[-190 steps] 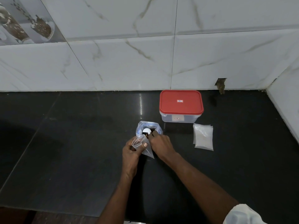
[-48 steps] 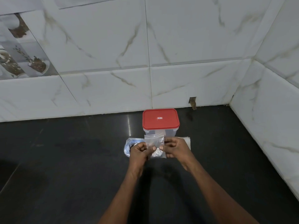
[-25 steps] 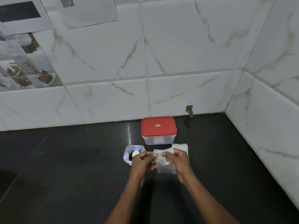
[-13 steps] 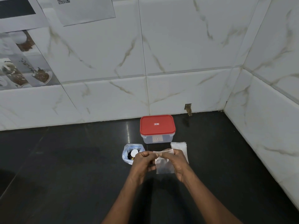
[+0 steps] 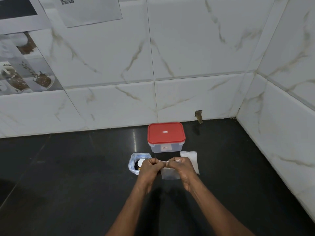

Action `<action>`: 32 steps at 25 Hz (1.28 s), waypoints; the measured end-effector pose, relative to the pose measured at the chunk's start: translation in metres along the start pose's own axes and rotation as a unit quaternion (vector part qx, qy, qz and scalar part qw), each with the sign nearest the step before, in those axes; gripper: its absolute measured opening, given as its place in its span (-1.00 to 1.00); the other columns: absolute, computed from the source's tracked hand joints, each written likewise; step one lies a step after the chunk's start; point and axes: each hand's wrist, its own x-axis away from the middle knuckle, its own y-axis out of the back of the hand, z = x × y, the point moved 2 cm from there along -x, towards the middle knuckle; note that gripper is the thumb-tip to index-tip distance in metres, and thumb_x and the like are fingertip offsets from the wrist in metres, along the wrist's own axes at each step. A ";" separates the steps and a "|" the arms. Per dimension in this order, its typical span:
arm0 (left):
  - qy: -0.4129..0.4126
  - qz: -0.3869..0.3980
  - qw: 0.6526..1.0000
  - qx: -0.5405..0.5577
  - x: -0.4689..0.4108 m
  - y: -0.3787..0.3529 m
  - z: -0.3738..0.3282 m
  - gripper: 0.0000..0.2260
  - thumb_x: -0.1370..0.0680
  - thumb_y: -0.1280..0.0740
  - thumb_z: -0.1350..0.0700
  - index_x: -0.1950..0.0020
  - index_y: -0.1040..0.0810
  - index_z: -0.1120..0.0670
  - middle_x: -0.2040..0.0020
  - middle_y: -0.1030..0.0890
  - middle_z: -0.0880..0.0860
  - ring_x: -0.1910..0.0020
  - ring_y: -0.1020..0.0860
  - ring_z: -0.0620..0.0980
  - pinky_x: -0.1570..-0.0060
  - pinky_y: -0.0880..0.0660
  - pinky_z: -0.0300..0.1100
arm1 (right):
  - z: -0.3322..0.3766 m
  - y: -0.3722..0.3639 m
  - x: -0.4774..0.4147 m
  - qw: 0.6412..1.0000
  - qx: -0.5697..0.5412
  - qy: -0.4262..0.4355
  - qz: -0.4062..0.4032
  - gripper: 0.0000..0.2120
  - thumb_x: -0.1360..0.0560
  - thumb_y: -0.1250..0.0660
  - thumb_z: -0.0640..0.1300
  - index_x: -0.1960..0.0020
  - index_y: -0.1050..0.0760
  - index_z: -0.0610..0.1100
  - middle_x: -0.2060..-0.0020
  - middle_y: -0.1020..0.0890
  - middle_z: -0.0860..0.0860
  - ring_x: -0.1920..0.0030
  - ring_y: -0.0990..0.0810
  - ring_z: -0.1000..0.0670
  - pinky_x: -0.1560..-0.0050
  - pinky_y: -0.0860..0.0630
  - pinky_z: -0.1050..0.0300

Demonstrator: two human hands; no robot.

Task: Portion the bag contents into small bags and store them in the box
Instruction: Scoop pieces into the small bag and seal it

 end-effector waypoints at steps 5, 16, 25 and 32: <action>0.014 -0.020 0.998 0.060 -0.004 0.007 -0.003 -0.76 -0.53 -0.34 0.33 0.33 -0.61 0.17 0.35 -0.62 0.15 0.35 -0.56 0.01 0.31 -0.51 -0.17 | 0.001 0.003 0.000 0.997 -0.072 -0.015 -0.011 -0.86 -0.39 -0.49 -0.22 0.09 -0.67 -0.26 0.17 -0.72 -0.17 0.12 -0.68 -0.15 0.10 -0.57 0.00; 0.028 0.016 0.996 0.086 -0.006 0.000 0.007 -0.73 -0.38 -0.42 0.15 0.07 -0.67 0.35 0.19 -0.65 0.26 0.20 -0.59 0.10 0.20 -0.51 -0.12 | 0.002 -0.003 0.001 0.999 -0.048 0.011 -0.009 -0.91 -0.41 -0.43 -0.29 0.14 -0.64 -0.33 0.23 -0.68 -0.23 0.19 -0.62 -0.08 0.17 -0.55 0.08; 0.054 -0.048 0.991 0.110 -0.011 0.008 0.008 -0.93 -0.53 -0.35 0.31 0.06 -0.60 0.30 0.11 -0.68 0.27 0.07 -0.64 0.20 -0.05 -0.58 0.10 | 0.005 -0.003 -0.003 0.995 -0.095 -0.014 -0.021 -0.95 -0.44 -0.43 -0.31 0.13 -0.67 -0.27 0.15 -0.70 -0.26 0.15 -0.67 -0.13 0.06 -0.61 0.00; 0.011 -0.003 0.997 0.077 -0.009 0.000 0.008 -0.74 -0.32 -0.45 0.12 0.11 -0.64 0.30 0.21 -0.67 0.22 0.18 -0.63 0.09 0.15 -0.54 -0.12 | 0.005 -0.005 0.000 0.997 -0.068 -0.003 -0.024 -0.95 -0.42 -0.46 -0.29 0.14 -0.68 -0.27 0.18 -0.71 -0.20 0.19 -0.68 -0.08 0.22 -0.58 0.16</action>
